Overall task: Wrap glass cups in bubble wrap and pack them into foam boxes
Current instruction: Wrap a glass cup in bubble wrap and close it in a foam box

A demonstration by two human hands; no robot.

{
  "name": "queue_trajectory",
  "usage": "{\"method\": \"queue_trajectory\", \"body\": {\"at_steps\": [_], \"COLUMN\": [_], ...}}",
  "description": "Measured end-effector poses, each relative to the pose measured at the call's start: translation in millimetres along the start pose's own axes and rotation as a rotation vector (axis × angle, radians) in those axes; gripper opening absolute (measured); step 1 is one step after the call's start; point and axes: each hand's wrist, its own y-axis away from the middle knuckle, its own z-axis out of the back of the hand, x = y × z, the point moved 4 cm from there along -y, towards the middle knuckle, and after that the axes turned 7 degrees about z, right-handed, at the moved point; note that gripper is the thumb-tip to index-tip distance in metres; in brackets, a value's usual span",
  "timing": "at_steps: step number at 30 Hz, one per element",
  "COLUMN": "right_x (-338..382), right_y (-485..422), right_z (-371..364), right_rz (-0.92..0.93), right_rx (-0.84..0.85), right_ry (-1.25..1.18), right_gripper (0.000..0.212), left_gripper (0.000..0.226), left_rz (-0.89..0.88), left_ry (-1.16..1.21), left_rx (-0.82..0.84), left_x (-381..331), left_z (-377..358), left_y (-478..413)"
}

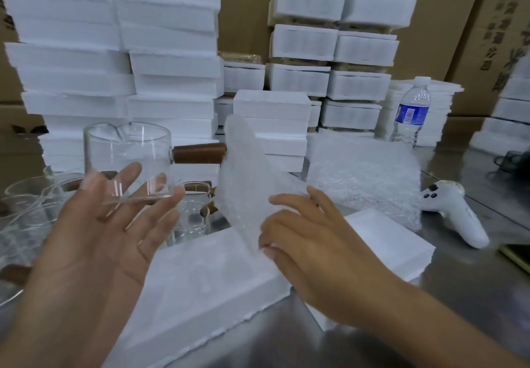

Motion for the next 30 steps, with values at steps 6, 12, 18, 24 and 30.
{"method": "queue_trajectory", "body": {"at_steps": [6, 12, 18, 24, 30], "right_x": [-11.3, -28.9, -37.3, -64.5, -81.0], "right_y": [13.6, 27.2, 29.4, 35.2, 38.4], "right_z": [-4.5, -5.6, -1.5, 13.9, 8.1], "right_rz": [-0.082, -0.123, -0.145, -0.309, -0.313], "right_rx": [0.030, -0.055, -0.226, -0.573, -0.442], "right_ry": [-0.437, -0.513, -0.405, -0.478, -0.328], "right_gripper": [0.034, 0.054, 0.033, 0.058, 0.042], "left_gripper": [0.030, 0.036, 0.037, 0.033, 0.067], "left_rz": [0.008, -0.115, -0.204, -0.114, -0.047], "left_ry": [0.017, 0.018, -0.050, -0.352, -0.614], "left_rx": [0.015, 0.009, 0.090, -0.002, 0.068], "left_x": [-1.2, -17.6, -48.6, -16.5, 22.7], "left_z": [1.7, 21.9, -24.4, -129.2, -162.0], "left_y": [-2.3, -12.3, -5.9, 24.3, 26.7]}}
